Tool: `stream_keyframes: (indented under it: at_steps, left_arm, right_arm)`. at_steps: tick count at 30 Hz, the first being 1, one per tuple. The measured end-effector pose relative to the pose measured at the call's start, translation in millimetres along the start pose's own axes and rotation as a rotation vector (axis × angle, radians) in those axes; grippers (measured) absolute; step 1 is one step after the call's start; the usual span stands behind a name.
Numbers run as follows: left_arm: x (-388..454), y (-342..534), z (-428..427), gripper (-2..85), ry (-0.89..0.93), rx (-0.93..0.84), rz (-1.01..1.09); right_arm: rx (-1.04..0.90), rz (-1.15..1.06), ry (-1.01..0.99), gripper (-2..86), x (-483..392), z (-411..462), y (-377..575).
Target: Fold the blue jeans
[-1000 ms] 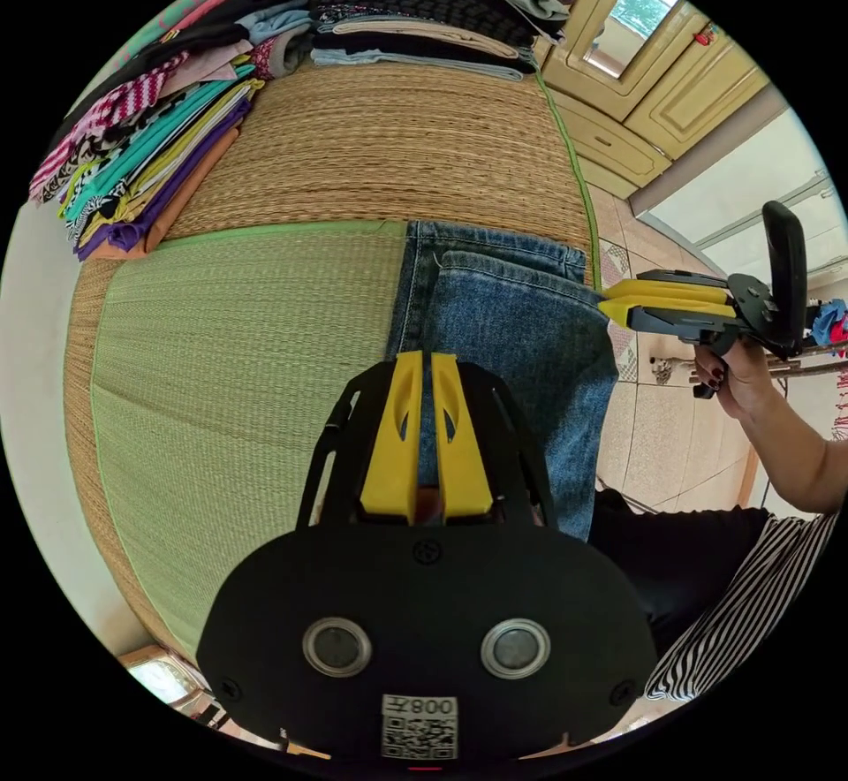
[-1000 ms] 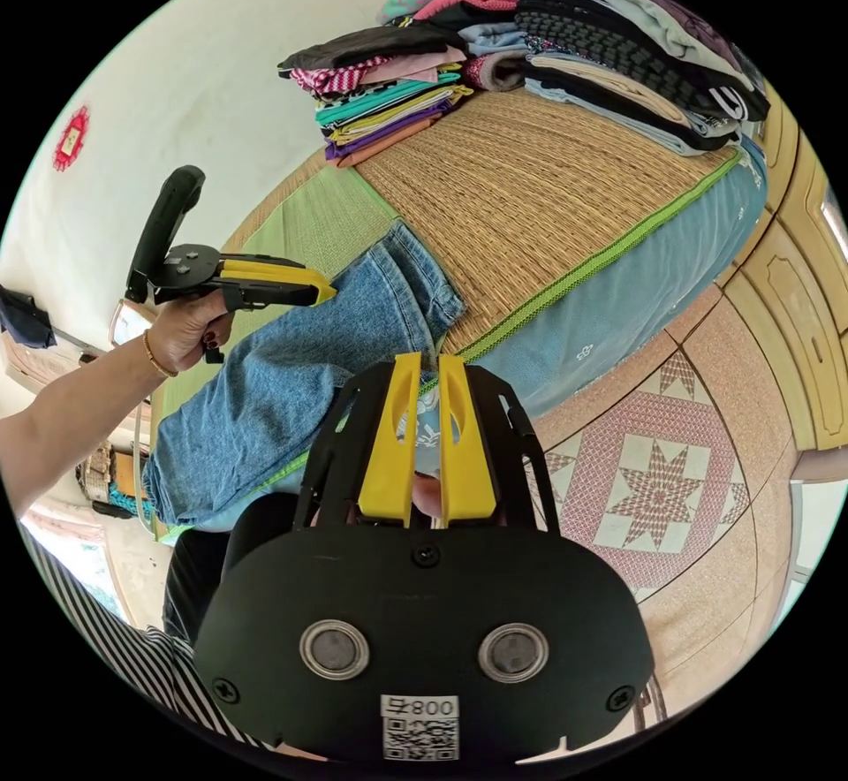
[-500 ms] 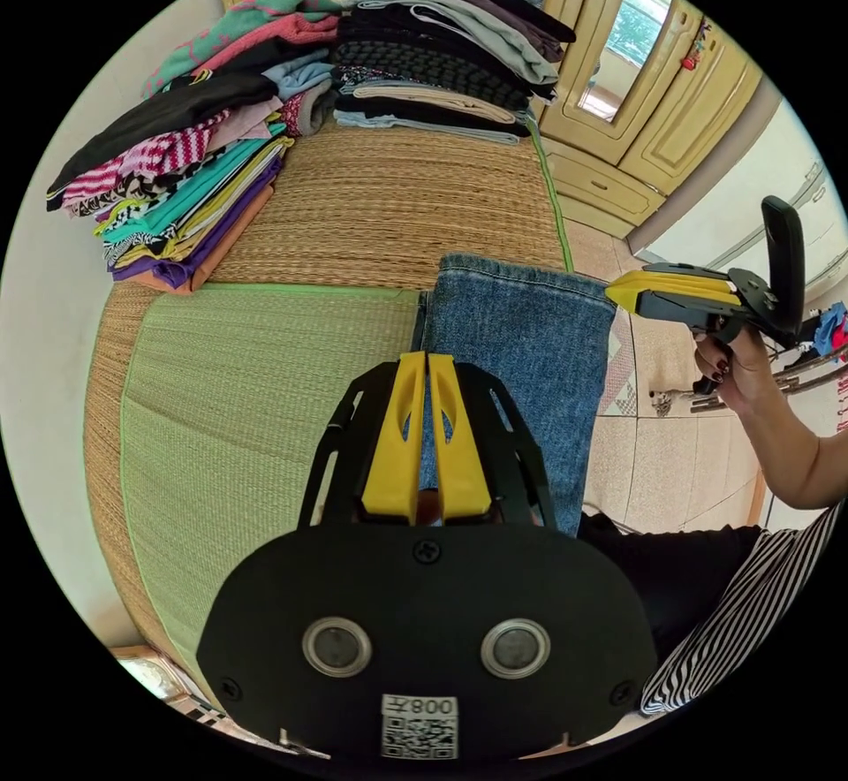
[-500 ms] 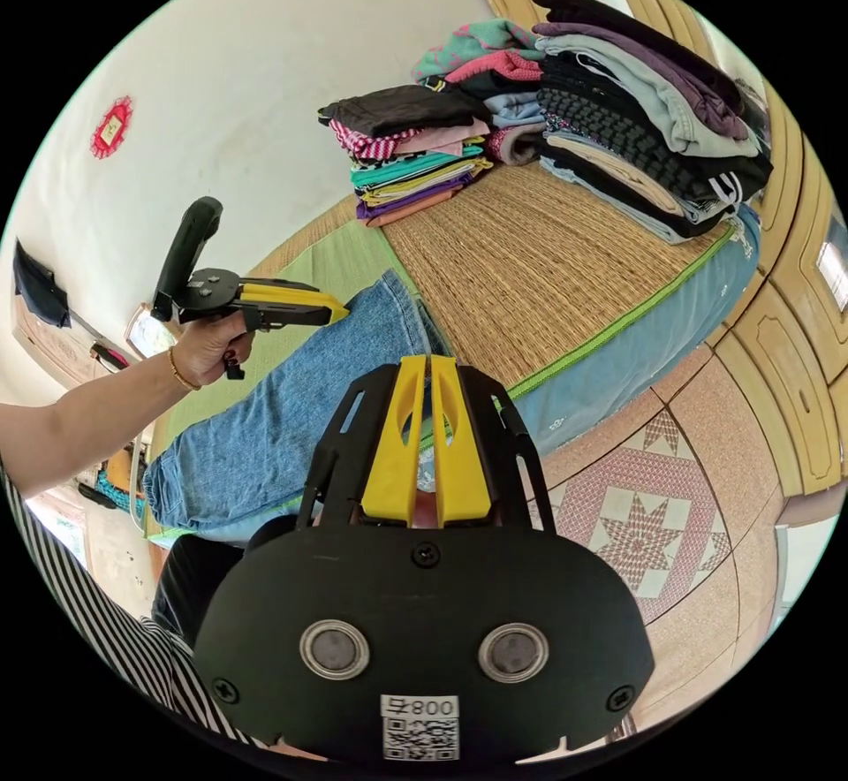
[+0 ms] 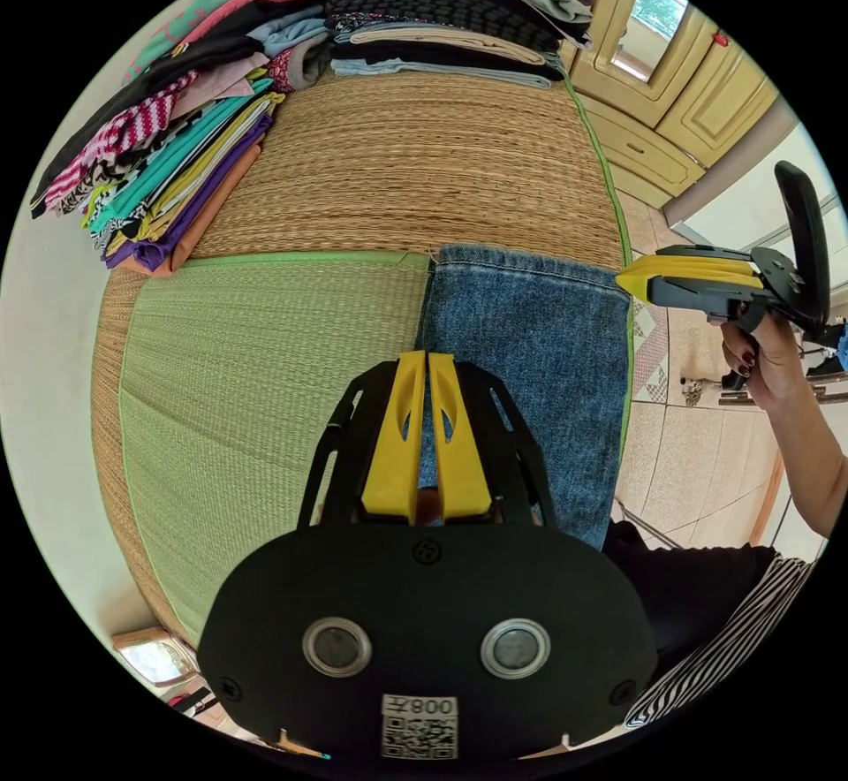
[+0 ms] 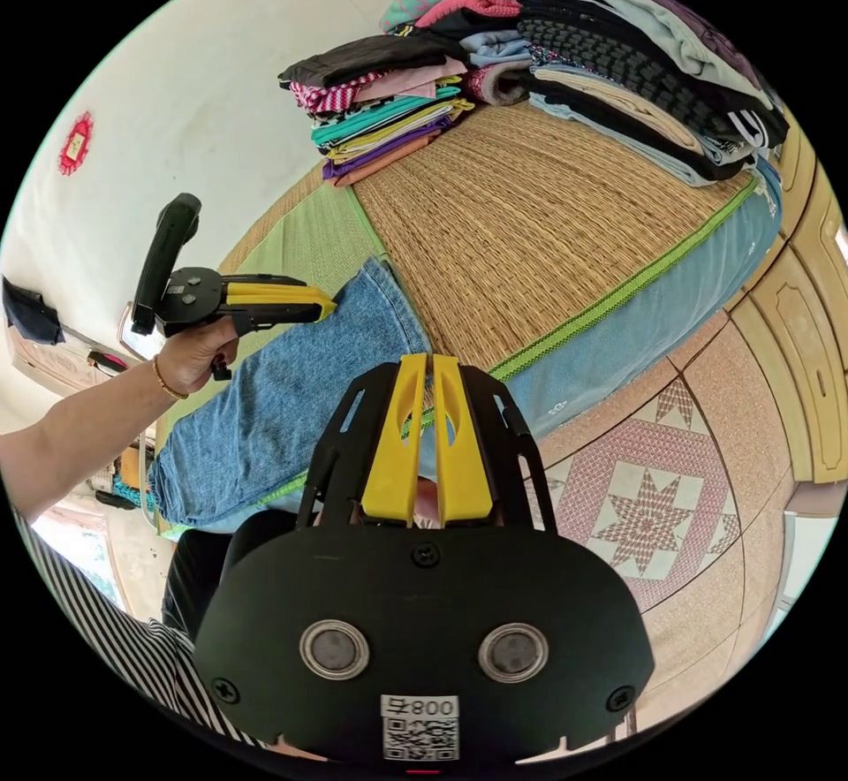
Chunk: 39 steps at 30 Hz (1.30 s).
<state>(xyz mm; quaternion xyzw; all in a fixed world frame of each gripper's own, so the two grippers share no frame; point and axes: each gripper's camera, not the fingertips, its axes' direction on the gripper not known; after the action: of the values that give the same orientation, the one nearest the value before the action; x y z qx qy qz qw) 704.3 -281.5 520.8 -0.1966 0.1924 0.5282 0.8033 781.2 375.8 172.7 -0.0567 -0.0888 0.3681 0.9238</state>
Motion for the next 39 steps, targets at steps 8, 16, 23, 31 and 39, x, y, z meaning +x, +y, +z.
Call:
stream_keyframes:
  at_steps: [8, 16, 23, 31, 39]
  left_arm:
    - [-12, 45, -19, 0.6, -0.002, 0.046, -0.042]
    - [-38, 113, -22, 0.1, 0.002, 0.021, -0.144]
    - [-50, 280, -76, 0.0, 0.125, 0.226, -0.294]
    - [-71, 529, -112, 0.1, 0.123, 0.166, -0.63]
    - [-98, 784, -152, 0.1, 0.058, 0.17, -1.111]
  right_arm:
    - [0.075, 0.042, 0.022, 0.2, -28, -18, -6]
    - [-0.084, -0.15, 0.179, 0.0, -101, 50, -42]
    - [-0.012, -0.181, 0.065, 0.0, -144, 46, -56]
    - [-0.101, -0.376, 0.013, 0.1, -248, 118, -91]
    - [-0.236, -0.399, 0.103, 0.1, -302, 178, -110]
